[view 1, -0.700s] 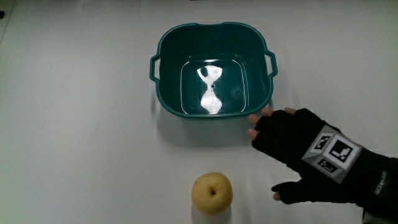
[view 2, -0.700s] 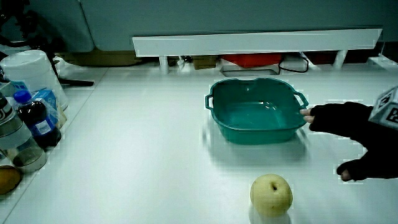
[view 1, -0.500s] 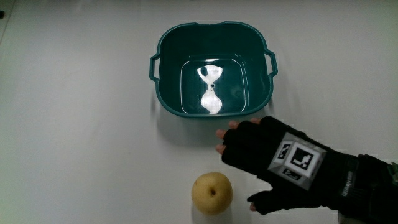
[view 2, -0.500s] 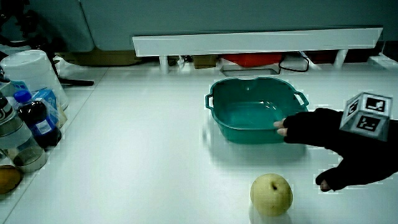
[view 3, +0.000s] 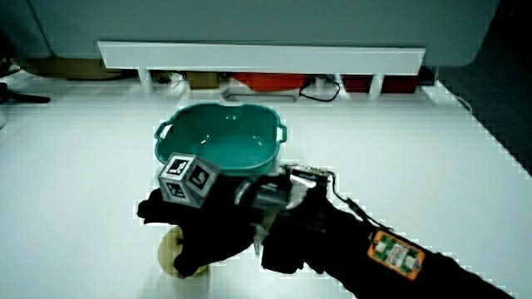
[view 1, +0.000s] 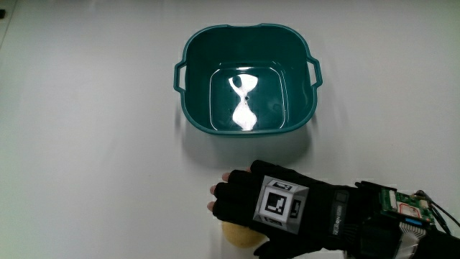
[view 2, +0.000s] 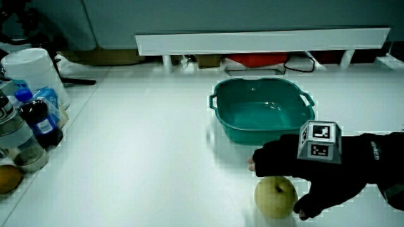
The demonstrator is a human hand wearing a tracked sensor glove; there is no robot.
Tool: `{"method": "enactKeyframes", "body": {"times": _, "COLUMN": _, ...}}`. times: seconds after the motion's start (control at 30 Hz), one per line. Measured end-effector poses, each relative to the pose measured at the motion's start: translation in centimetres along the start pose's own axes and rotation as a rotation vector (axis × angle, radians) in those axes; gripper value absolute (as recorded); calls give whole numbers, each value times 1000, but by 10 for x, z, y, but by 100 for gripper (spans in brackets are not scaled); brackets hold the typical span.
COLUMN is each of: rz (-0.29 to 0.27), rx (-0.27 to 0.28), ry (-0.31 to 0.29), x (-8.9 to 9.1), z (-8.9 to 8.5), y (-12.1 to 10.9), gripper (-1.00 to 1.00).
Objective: Pick pear from desk
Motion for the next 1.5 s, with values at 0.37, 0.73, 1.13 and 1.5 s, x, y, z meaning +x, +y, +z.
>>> {"method": "enactKeyframes", "body": {"times": 0.37, "rz": 9, "rx": 0, "ry": 16, "x": -2, "z": -14, "y": 10, "gripper": 0}}
{"method": "enactKeyframes", "body": {"times": 0.73, "rz": 59, "rx": -46, "ry": -21, "x": -19, "z": -26, "y": 23, "gripper": 39}}
{"method": "enactKeyframes", "body": {"times": 1.13, "rz": 67, "rx": -14, "ry": -9, "x": -19, "z": -25, "y": 21, "gripper": 100}}
{"method": "enactKeyframes", "body": {"times": 1.5, "rz": 73, "rx": 4, "ry": 11, "x": -19, "z": -22, "y": 20, "gripper": 100}}
